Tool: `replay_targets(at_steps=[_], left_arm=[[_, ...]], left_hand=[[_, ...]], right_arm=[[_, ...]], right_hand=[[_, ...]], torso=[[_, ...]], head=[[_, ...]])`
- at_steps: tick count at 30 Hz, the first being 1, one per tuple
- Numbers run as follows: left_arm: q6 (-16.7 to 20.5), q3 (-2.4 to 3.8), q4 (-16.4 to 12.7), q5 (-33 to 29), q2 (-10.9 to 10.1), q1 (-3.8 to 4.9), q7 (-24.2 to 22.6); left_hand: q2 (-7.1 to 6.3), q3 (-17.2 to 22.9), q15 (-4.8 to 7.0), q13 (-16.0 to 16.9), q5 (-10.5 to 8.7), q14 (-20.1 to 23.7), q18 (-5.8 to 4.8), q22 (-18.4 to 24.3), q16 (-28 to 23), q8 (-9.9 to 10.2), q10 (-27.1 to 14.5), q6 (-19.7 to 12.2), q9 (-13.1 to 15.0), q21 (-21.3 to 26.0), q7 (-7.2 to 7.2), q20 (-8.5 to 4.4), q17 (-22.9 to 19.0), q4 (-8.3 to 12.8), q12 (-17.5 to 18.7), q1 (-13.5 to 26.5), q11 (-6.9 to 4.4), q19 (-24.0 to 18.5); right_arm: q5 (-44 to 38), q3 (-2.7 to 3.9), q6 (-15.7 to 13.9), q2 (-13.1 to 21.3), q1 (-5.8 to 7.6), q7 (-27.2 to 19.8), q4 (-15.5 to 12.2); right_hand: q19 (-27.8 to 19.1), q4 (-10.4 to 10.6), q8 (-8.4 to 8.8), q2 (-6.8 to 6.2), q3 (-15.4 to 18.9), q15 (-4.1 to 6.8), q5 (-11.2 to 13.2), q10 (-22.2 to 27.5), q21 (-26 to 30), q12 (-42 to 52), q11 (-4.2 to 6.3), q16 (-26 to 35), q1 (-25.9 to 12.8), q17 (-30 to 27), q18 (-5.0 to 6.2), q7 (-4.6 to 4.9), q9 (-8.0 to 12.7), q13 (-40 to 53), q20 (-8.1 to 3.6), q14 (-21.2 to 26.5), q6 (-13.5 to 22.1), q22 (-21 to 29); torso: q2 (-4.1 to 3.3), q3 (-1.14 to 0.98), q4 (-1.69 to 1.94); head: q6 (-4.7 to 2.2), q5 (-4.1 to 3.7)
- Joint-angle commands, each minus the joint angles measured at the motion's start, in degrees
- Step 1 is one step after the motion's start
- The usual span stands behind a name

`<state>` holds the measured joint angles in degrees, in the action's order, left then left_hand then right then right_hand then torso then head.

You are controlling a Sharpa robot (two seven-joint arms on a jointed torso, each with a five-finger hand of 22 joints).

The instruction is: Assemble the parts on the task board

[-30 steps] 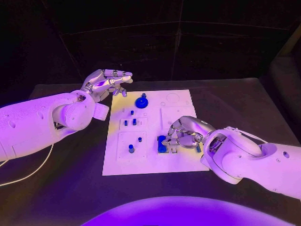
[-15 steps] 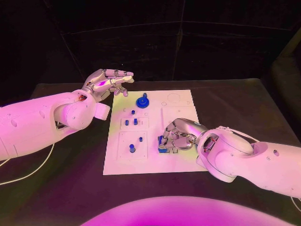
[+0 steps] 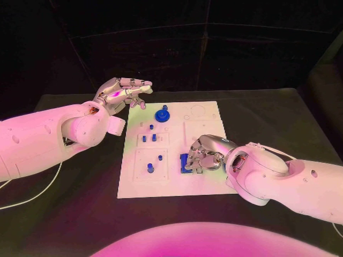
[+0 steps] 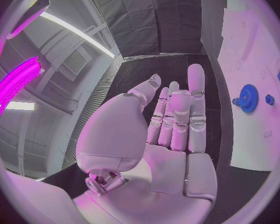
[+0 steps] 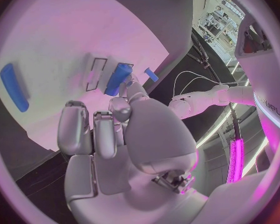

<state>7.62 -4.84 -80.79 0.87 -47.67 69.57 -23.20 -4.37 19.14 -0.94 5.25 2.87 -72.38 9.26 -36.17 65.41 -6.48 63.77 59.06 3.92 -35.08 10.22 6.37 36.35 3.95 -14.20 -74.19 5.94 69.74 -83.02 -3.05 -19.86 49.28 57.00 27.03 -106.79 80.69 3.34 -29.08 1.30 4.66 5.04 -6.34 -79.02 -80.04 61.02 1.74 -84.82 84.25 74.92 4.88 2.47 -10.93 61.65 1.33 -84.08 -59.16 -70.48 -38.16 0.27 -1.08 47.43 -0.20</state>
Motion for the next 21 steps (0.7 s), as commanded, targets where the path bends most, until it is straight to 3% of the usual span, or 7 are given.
replay_targets(at_steps=[1, 7, 16, 21], left_arm=[[-0.67, 0.03, 0.0, -0.16, 0.02, 0.07, -0.17], [-0.64, 0.02, 0.0, -0.16, -0.1, 0.07, -0.16], [-0.64, 0.02, -0.01, -0.16, -0.17, 0.07, -0.2], [-0.57, 0.01, -0.04, -0.16, -0.24, 0.06, -0.22]], left_hand=[[0.37, -0.2, -0.08, 0.05, -0.09, 0.5, 1.17, 0.05, 0.05, -0.05, -0.51, -0.56, -0.05, 0.36, -0.02, 0.28, -0.05, -0.04, -0.18, -0.05, -0.07, -0.03], [0.37, -0.2, -0.08, 0.05, -0.09, 0.5, 1.17, 0.05, 0.05, -0.05, -0.51, -0.56, -0.05, 0.36, -0.02, 0.28, -0.05, -0.04, -0.18, -0.05, -0.07, -0.03], [0.37, -0.2, -0.08, 0.05, -0.09, 0.5, 1.17, 0.05, 0.05, -0.05, -0.51, -0.56, -0.05, 0.36, -0.02, 0.28, -0.05, -0.04, -0.18, -0.05, -0.07, -0.03], [0.37, -0.2, -0.08, 0.05, -0.09, 0.5, 1.17, 0.05, 0.05, -0.05, -0.51, -0.56, -0.05, 0.36, -0.02, 0.28, -0.05, -0.04, -0.18, -0.05, -0.07, -0.03]], right_arm=[[-2.37, 0.02, 3.03, 0.14, 0.07, 1.52, -0.14], [-2.56, 0.02, 2.17, 0.6, 0.07, 0.75, -0.44], [3.27, 0.04, -7.04, 3.98, 0.07, -5.31, -2.76], [6.63, 0.1, -9.2, 8.49, 0.25, -7.22, -4.79]], right_hand=[[0.05, -0.51, 0.25, 0.1, -0.19, 0.43, 0.44, -0.1, -0.26, -0.41, 0.2, -0.13, 0.77, 4.87, -0.86, -0.06, 0.1, -0.11, -0.37, -3.99, -0.43, -0.03], [0.04, -0.46, 0.43, -0.28, 0.02, 0.35, 0.7, -0.19, -0.25, -0.34, 0.07, -0.1, 0.11, 4.84, -0.87, 0.1, 0.19, 0.04, -0.33, -3.98, -0.53, -0.05], [-0.15, 0.7, 1.9, -0.75, 0.52, -0.13, -1.67, -0.05, 0.02, -0.73, -0.58, 0.32, -2.61, 4.12, -0.79, 0.96, 0.78, -0.05, 0.01, -3.85, 1.41, 0.39], [-0.16, 1.6, 3.41, -0.88, 0.68, -0.65, -2.99, 0.06, 0.07, -0.92, -1.26, 0.43, -4.11, 3.97, -0.79, 1.83, 1.37, -0.08, 0.4, -3.83, 3.39, 0.47]], torso=[[0.01, 0.01, -0.01], [0.0, 0.01, -0.03], [0.05, -0.02, -0.1], [0.09, 0.1, -0.18]], head=[[0.05, 0.04], [0.09, 0.11], [-0.1, -0.18], [-0.35, -0.72]])
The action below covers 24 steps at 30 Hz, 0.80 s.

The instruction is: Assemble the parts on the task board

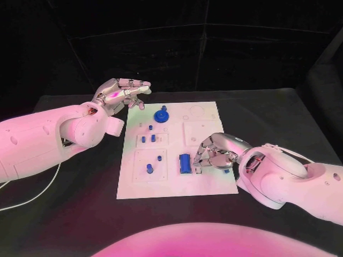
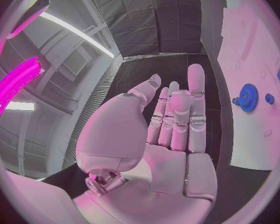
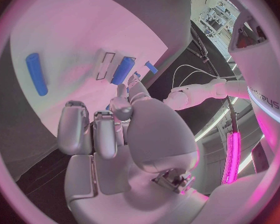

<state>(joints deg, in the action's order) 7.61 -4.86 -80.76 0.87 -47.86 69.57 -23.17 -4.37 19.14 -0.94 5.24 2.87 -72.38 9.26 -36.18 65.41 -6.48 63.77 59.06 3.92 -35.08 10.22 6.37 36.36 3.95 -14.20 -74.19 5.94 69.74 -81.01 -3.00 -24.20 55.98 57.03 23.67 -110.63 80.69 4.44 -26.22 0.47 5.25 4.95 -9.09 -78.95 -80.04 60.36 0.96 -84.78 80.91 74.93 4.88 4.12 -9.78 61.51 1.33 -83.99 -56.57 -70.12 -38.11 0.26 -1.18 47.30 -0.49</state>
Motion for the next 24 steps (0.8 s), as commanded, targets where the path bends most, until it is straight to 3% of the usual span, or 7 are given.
replay_targets(at_steps=[1, 5, 7, 10, 13, 16, 24], left_arm=[[-0.56, 0.03, -0.07, -0.16, -0.05, 0.06, -0.26], [-0.54, 0.02, -0.08, -0.16, -0.01, 0.06, -0.3], [-0.57, 0.02, -0.14, -0.16, 0.03, 0.06, -0.33], [-0.61, 0.02, -0.26, -0.16, 0.08, 0.06, -0.41], [-0.68, 0.02, -0.28, -0.16, 0.16, 0.06, -0.46], [-0.72, 0.02, -0.27, -0.16, 0.18, 0.06, -0.47], [-0.79, 0.02, -0.27, -0.16, 0.14, 0.06, -0.44]], left_hand=[[0.37, -0.2, -0.08, 0.06, -0.09, 0.5, 1.17, 0.06, 0.05, -0.05, -0.51, -0.56, -0.05, 0.36, -0.02, 0.28, -0.05, -0.04, -0.18, -0.05, -0.07, -0.04], [0.37, -0.2, -0.08, 0.06, -0.09, 0.5, 1.17, 0.06, 0.05, -0.05, -0.51, -0.56, -0.05, 0.36, -0.02, 0.28, -0.05, -0.04, -0.18, -0.05, -0.07, -0.04], [0.37, -0.2, -0.08, 0.06, -0.09, 0.5, 1.17, 0.06, 0.05, -0.05, -0.51, -0.56, -0.05, 0.36, -0.02, 0.28, -0.05, -0.04, -0.18, -0.05, -0.07, -0.04], [0.37, -0.2, -0.08, 0.06, -0.09, 0.5, 1.17, 0.06, 0.05, -0.05, -0.51, -0.56, -0.05, 0.36, -0.02, 0.28, -0.05, -0.04, -0.18, -0.05, -0.07, -0.04], [0.37, -0.2, -0.08, 0.06, -0.09, 0.5, 1.17, 0.06, 0.05, -0.05, -0.51, -0.56, -0.05, 0.36, -0.02, 0.28, -0.05, -0.04, -0.18, -0.05, -0.07, -0.04], [0.37, -0.2, -0.08, 0.06, -0.09, 0.5, 1.17, 0.06, 0.05, -0.05, -0.51, -0.56, -0.05, 0.36, -0.02, 0.28, -0.05, -0.04, -0.18, -0.05, -0.07, -0.04], [0.47, -0.32, -0.09, 0.1, -0.08, 0.54, 1.17, 0.13, 0.08, -0.11, -0.6, -0.57, -0.03, 0.42, -0.03, 0.3, -0.13, -0.01, -0.31, -0.2, -0.07, 0.01]], right_arm=[[5.36, 0.06, -4.81, 2.9, 0.37, -3.88, -1.22], [6.44, 0.09, -2.18, 7.01, 0.97, -2.71, -1.56], [4.88, 0.09, 0.05, 8.79, 1.14, -1.32, -1.22], [3.34, 0.07, 3.14, 10.16, 1.25, 0.86, -0.24], [2.37, 0.06, 4.99, 10.55, 1.26, 2.58, 0.47], [0.72, 0.04, 6.22, 10.61, 1.24, 4.25, 0.92], [-2.73, 0.01, 9.33, 9.2, 1.15, 7.93, 1.93]], right_hand=[[-0.18, 0.71, 0.87, -0.11, 0.16, -0.69, -0.3, 0.0, 0.11, -0.25, -0.63, 0.42, -1.12, 3.91, -0.78, 0.35, 0.34, 0.09, 0.51, -3.91, 1.13, 0.17], [-0.34, 1.65, 2.23, -0.07, 0.35, -1.13, -0.9, 0.26, 0.3, -0.71, -1.12, 0.61, -2.45, 3.61, -0.71, 0.91, 0.86, -0.19, 0.93, -3.84, 2.03, 0.49], [-0.45, 2.22, 2.93, -0.32, 0.73, -1.29, -4.38, 0.96, 0.45, -2.41, -1.23, 0.76, -3.21, 3.39, -0.64, 0.98, 1.09, -1.64, 1.19, -3.79, 1.61, 0.7], [-0.47, 2.85, 3.35, -0.62, 1.34, -1.33, -5.06, 1.14, 0.51, -3.11, -1.27, 0.82, -4.09, 3.33, -0.62, 0.99, 1.19, -2.25, 1.29, -3.78, 1.19, 0.75], [-0.45, 3.67, 3.77, -0.8, 2.02, -1.37, -5.33, 1.0, 0.51, -3.11, -1.3, 0.82, -5.1, 3.37, -0.62, 0.99, 1.29, -2.22, 1.35, -3.79, 0.93, 0.73], [-0.39, 4.82, 4.17, -1.21, 3.39, -1.31, -7.76, 0.86, 0.51, -3.22, -1.21, 0.83, -6.3, 3.4, -0.62, 0.84, 1.3, -2.29, 1.34, -3.81, 0.26, 0.67], [-0.36, 7.11, 4.06, -1.89, 5.79, -1.05, -6.81, 0.69, 0.57, -3.3, -0.88, 0.91, -8.03, 3.36, -0.61, 0.36, 0.86, -2.29, 1.13, -3.81, -1.15, 0.68]], torso=[[0.04, 0.11, -0.04], [0.02, 0.05, -0.06], [-0.01, 0.14, -0.01], [0.05, 0.23, -0.18], [0.1, 0.14, -0.25], [0.08, 0.05, -0.27], [0.19, 0.27, -0.11]], head=[[-0.26, -0.59], [-0.41, -1.11], [-0.77, -2.0], [-0.8, -2.39], [-0.8, -2.53], [-0.83, -2.48], [-0.84, -2.77]])
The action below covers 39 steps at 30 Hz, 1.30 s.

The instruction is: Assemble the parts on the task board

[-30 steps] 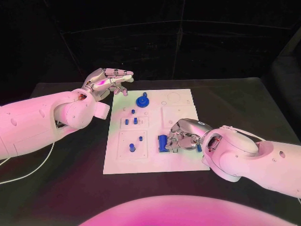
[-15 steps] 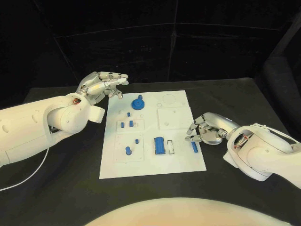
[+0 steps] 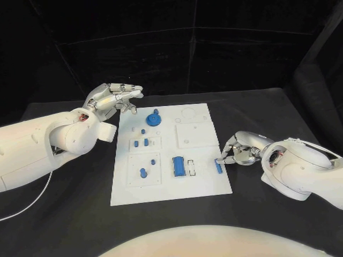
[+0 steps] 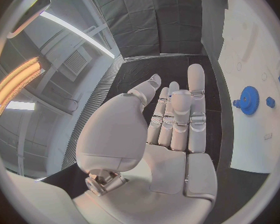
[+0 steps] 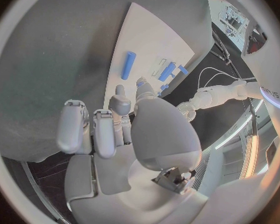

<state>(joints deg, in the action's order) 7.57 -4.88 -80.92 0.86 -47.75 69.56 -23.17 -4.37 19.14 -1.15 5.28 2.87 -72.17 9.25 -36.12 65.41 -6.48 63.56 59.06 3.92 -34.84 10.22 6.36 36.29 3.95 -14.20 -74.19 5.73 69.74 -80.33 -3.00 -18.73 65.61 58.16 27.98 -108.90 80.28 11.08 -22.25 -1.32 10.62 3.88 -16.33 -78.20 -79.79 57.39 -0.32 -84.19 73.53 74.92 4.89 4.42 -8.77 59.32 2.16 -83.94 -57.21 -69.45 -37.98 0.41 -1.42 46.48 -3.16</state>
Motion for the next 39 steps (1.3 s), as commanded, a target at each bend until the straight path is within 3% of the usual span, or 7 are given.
replay_targets(at_steps=[1, 6, 14, 26, 30, 39], left_arm=[[-0.77, 0.03, -0.12, -0.16, 0.02, 0.07, -0.44], [-0.77, 0.03, -0.11, -0.16, -0.04, 0.07, -0.44], [-0.84, 0.03, -0.05, -0.16, -0.03, 0.05, -0.42], [-0.92, 0.03, -0.04, -0.16, -0.08, 0.02, -0.32], [-1.05, 0.03, -0.15, -0.16, -0.15, -0.01, -0.29], [-1.13, 0.03, -0.18, -0.16, -0.26, -0.04, -0.23]], left_hand=[[0.48, -0.32, 0.12, 0.06, -0.08, 0.34, 1.18, 0.06, 0.08, -0.12, -0.39, -0.57, -0.03, 0.19, -0.03, 0.3, -0.06, -0.01, -0.32, -0.21, 0.15, 0.01], [0.48, -0.32, 0.12, 0.06, -0.08, 0.34, 1.18, 0.06, 0.08, -0.12, -0.39, -0.57, -0.03, 0.19, -0.03, 0.3, -0.06, -0.01, -0.32, -0.21, 0.15, 0.01], [0.48, -0.32, 0.12, 0.06, -0.08, 0.34, 1.18, 0.06, 0.08, -0.12, -0.39, -0.57, -0.03, 0.19, -0.03, 0.3, -0.06, -0.01, -0.32, -0.21, 0.15, 0.01], [0.5, -0.38, 0.12, 0.07, -0.09, 0.32, 1.18, 0.08, 0.13, -0.13, -0.43, -0.58, -0.03, 0.21, -0.02, 0.3, 0.01, 0.0, -0.36, -0.24, 0.16, 0.03], [0.51, -0.44, 0.11, 0.07, -0.09, 0.32, 1.17, 0.1, 0.15, -0.13, -0.46, -0.61, -0.03, 0.23, 0.01, 0.3, 0.01, -0.06, -0.38, -0.17, 0.18, 0.04], [0.53, -0.47, 0.1, 0.07, -0.09, 0.32, 1.17, 0.11, 0.16, -0.13, -0.49, -0.63, -0.03, 0.24, 0.02, 0.31, 0.02, -0.08, -0.39, -0.15, 0.19, 0.04]], right_arm=[[-3.71, 0.0, 4.29, -0.72, -0.03, 3.99, 0.33], [-4.51, -0.02, 5.63, -1.98, -0.29, 5.06, 0.97], [-5.19, -0.02, 6.26, -3.16, -0.48, 5.54, 1.39], [-8.03, -0.02, 10.08, -4.9, -0.77, 6.82, 1.52], [-9.65, -0.02, 11.31, -5.59, -0.84, 7.48, 1.68], [-12.38, -0.02, 13.03, -6.89, -0.93, 8.82, 2.02]], right_hand=[[0.05, 0.73, 0.05, -0.17, 0.64, 0.04, 0.61, -0.07, 0.33, -0.34, 0.44, 0.33, -0.74, 3.37, -0.62, 0.01, -0.21, -0.08, 0.28, -3.87, -0.64, 0.01], [0.04, 1.38, -0.2, -0.34, 1.15, 0.15, 1.13, -0.11, 0.37, -0.31, 0.58, 0.35, -0.84, 3.37, -0.61, -0.18, -0.53, -0.01, 0.19, -3.87, -1.13, 0.04], [0.04, 1.45, -0.3, -0.41, 1.24, 0.2, 1.25, -0.12, 0.37, -0.28, 0.64, 0.36, -0.52, 3.38, -0.61, -0.25, -0.68, 0.04, 0.14, -3.87, -1.26, 0.03], [0.14, -0.23, -0.57, 0.2, 1.04, 0.44, -0.35, -0.02, 0.36, -0.6, 0.87, 0.3, 4.16, 3.6, -0.65, -0.41, -1.67, -0.04, -0.11, -3.93, -1.46, -0.13], [0.15, -1.31, -0.52, 0.74, 0.52, 0.57, -2.65, 0.09, 0.38, -0.78, 1.01, 0.28, 6.29, 3.67, -0.65, -0.52, -1.93, -0.07, -0.23, -3.94, -1.47, -0.14], [0.33, -3.53, -0.11, 2.7, -2.14, 0.8, -2.24, 0.1, 0.24, -0.72, 1.28, 0.16, 10.72, 3.97, -0.73, -0.74, -2.25, 0.27, -0.45, -4.0, -1.67, -0.5]], torso=[[0.03, 0.12, 0.19], [-0.03, 0.03, 0.17], [-0.02, 0.07, 0.05], [-0.03, 0.1, 0.13], [-0.04, 0.09, 0.08], [0.06, 0.11, 0.19]], head=[[-0.02, -0.1], [0.06, -0.02], [0.12, 0.03], [0.4, 0.01], [0.42, 0.03], [0.55, 0.15]])
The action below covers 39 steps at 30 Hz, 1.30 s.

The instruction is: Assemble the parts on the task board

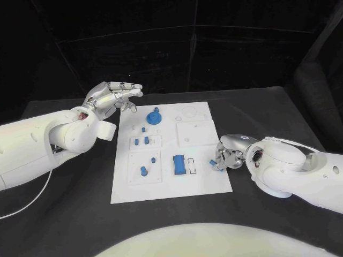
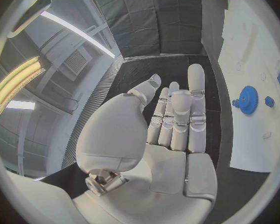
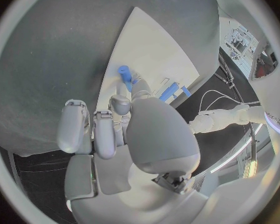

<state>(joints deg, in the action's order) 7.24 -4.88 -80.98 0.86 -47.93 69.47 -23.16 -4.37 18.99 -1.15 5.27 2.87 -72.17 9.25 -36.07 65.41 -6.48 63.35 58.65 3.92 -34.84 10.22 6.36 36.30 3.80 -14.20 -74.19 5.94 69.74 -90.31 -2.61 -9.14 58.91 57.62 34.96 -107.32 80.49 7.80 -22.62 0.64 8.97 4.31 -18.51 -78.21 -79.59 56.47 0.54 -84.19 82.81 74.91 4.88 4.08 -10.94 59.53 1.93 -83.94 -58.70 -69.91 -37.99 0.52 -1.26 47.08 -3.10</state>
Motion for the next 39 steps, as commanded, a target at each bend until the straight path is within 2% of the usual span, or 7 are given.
replay_targets(at_steps=[1, 3, 12, 18, 24, 34, 39], left_arm=[[-0.79, 0.03, -0.1, -0.15, -0.08, 0.05, -0.23], [-0.81, 0.03, -0.09, -0.15, -0.08, 0.04, -0.23], [-1.17, 0.03, -0.04, -0.15, -0.03, 0.02, -0.28], [-1.39, 0.03, -0.06, -0.15, -0.02, 0.02, -0.29], [-1.39, 0.03, -0.07, -0.15, -0.07, 0.02, -0.28], [-1.39, 0.03, -0.18, -0.15, -0.17, 0.02, -0.25], [-1.41, 0.03, -0.26, -0.15, -0.22, 0.02, -0.2]], left_hand=[[0.53, -0.32, 0.1, 0.09, -0.09, 0.32, 1.17, 0.07, 0.16, -0.13, -0.28, -0.22, -0.03, 0.24, 0.02, 0.31, 0.01, 0.07, -0.39, -0.15, -0.02, 0.04], [0.53, -0.32, 0.1, 0.09, -0.09, 0.32, 1.17, 0.07, 0.16, -0.13, -0.28, -0.22, -0.03, 0.24, 0.02, 0.31, 0.01, 0.07, -0.39, -0.15, -0.02, 0.04], [0.53, -0.32, 0.1, 0.09, -0.09, 0.32, 1.17, 0.07, 0.16, -0.13, -0.28, -0.22, -0.03, 0.24, 0.02, 0.31, 0.01, 0.07, -0.39, -0.15, -0.02, 0.04], [0.55, -0.36, 0.09, 0.09, -0.09, 0.34, 1.17, 0.09, 0.16, -0.13, -0.34, -0.26, -0.04, 0.26, 0.03, 0.32, -0.05, 0.06, -0.41, -0.15, -0.01, 0.05], [0.55, -0.36, 0.09, 0.09, -0.09, 0.34, 1.17, 0.09, 0.16, -0.13, -0.34, -0.26, -0.04, 0.26, 0.03, 0.32, -0.05, 0.06, -0.41, -0.15, -0.01, 0.05], [0.55, -0.36, 0.09, 0.09, -0.09, 0.34, 1.17, 0.09, 0.16, -0.13, -0.34, -0.26, -0.04, 0.26, 0.03, 0.32, -0.05, 0.06, -0.41, -0.15, -0.01, 0.05], [0.55, -0.36, 0.09, 0.09, -0.09, 0.34, 1.17, 0.09, 0.16, -0.13, -0.34, -0.26, -0.04, 0.26, 0.03, 0.32, -0.05, 0.06, -0.41, -0.15, -0.01, 0.05]], right_arm=[[-2.5, -0.41, 3.36, -0.26, -0.39, 1.88, 0.42], [-2.44, -0.41, 2.99, -0.33, -0.4, 1.89, 0.34], [4.6, -0.39, -2.98, 0.28, -0.39, 1.4, -1.36], [7.61, -0.38, -7.71, 0.57, -0.36, 0.56, -2.84], [10.2, -0.37, -11.28, 0.1, -0.34, 0.08, -3.53], [16.23, -0.36, -11.51, -2.2, -0.33, 0.31, -2.73], [17.93, -0.36, -10.25, -3.58, -0.33, 0.8, -1.92]], right_hand=[[0.11, -0.28, 0.31, 0.81, -0.67, 0.36, -0.26, 0.13, 0.05, 0.16, 0.42, 0.16, 1.53, 3.98, -0.72, -0.39, -0.08, 0.06, -0.24, -3.99, -0.19, -0.02], [0.11, -0.2, 0.42, 0.86, -0.87, 0.35, -0.66, 0.13, 0.05, 0.15, 0.4, 0.18, 1.48, 3.96, -0.72, -0.36, -0.09, 0.08, -0.25, -3.98, -0.2, -0.02], [0.67, 1.55, 1.77, -0.33, -3.54, 0.43, -9.16, -0.76, -0.52, 1.92, 0.47, -0.34, 0.3, 4.88, -0.93, -0.43, -0.15, 1.96, -0.35, -4.19, -0.64, -1.07], [0.74, 2.68, 2.78, -1.43, -5.67, 0.38, -11.89, -0.81, -0.63, 1.93, 0.41, -0.36, -0.12, 4.93, -0.95, -0.32, -0.11, 2.19, -0.32, -4.18, -0.86, -1.29], [0.84, 3.42, 3.25, -2.4, -7.33, 0.41, -13.3, -0.86, -0.74, 1.7, 0.46, -0.43, -0.36, 5.06, -0.98, -0.37, -0.21, 2.11, -0.33, -4.2, -1.33, -1.49], [0.88, 3.83, 3.42, -2.82, -7.88, 0.4, -13.45, -0.89, -0.77, 1.59, 0.44, -0.47, -0.7, 5.14, -0.99, -0.36, -0.27, 2.04, -0.33, -4.22, -1.5, -1.55], [0.86, 4.61, 3.59, -3.43, -8.24, 0.39, -12.87, -1.05, -0.75, 1.6, 0.44, -0.49, -1.61, 5.17, -0.98, -0.38, -0.38, 2.08, -0.31, -4.23, -1.8, -1.52]], torso=[[0.09, 0.01, 0.02], [0.12, 0.03, 0.01], [0.11, 0.05, -0.02], [0.01, 0.03, 0.02], [-0.01, 0.02, -0.07], [-0.04, 0.0, -0.03], [-0.08, 0.01, 0.02]], head=[[-0.04, 0.12], [-0.01, 0.14], [-0.03, 0.24], [-0.07, 0.44], [-0.05, 0.67], [0.09, 0.9], [0.15, 0.99]])
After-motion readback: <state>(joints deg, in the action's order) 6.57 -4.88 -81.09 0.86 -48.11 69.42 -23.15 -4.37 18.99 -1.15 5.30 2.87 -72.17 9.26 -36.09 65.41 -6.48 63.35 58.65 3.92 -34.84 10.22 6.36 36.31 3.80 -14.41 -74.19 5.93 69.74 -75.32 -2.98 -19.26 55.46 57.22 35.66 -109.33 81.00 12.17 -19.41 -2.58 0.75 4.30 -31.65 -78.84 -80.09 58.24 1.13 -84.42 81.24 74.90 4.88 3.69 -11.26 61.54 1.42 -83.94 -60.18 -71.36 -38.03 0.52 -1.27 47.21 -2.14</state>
